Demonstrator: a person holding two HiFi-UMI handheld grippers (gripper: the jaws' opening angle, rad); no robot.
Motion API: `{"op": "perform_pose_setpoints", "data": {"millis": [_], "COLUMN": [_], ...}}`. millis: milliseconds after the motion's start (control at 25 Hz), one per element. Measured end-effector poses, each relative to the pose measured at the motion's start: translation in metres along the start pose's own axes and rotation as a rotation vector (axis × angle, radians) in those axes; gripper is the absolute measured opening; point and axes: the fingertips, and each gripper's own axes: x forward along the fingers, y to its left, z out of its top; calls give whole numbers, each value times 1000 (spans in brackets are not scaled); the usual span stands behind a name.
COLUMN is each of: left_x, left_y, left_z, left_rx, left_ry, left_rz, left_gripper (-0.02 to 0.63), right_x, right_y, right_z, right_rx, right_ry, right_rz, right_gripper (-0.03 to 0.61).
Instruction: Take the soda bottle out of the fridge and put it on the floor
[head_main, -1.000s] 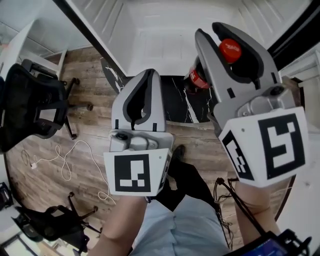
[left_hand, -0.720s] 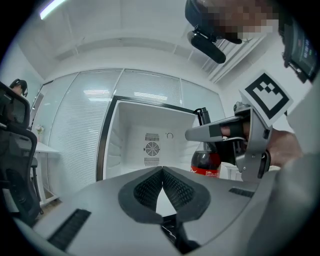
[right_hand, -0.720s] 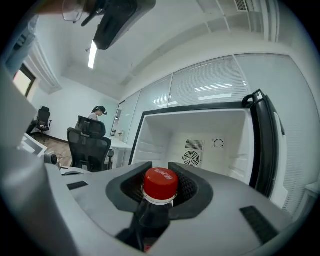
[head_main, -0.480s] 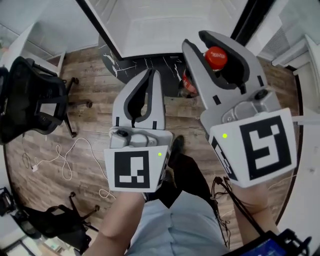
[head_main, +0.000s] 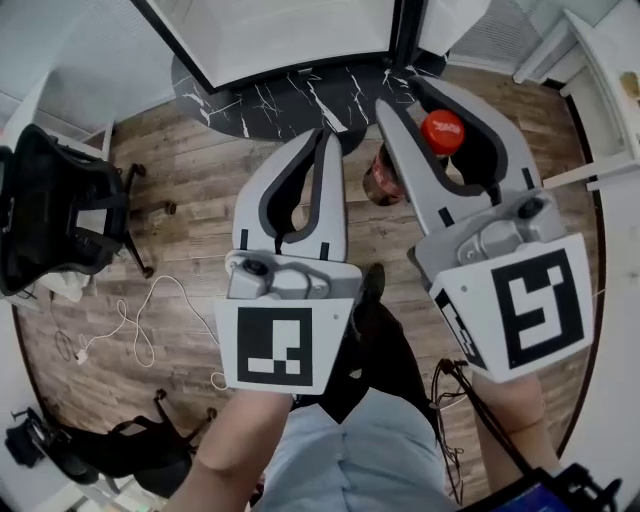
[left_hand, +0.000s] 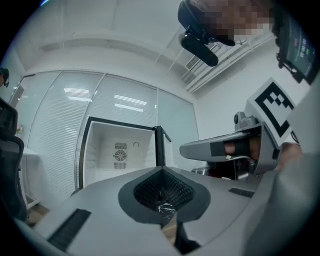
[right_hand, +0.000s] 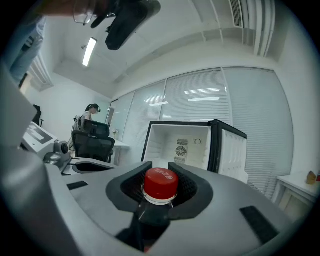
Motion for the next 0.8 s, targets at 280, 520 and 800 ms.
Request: {"op": "perform_pose_setpoints", "data": {"millis": [280, 520, 800], "left_x": [-24, -17, -2], "left_y": [-56, -109, -184], "left_z": [-27, -45, -85], "left_rx": [17, 8, 4], "left_ry": [36, 39, 56], "left_rz": [-48, -97, -182], "left_gripper": [12, 12, 11], "right_x": [-82, -135, -195], "right_y": [-16, -45, -81], "right_z": [-38, -79, -139], "right_rx": [30, 49, 68], "right_ry": [30, 59, 102], "right_rz": [-99, -167, -232], "right_gripper": [114, 113, 112]}}
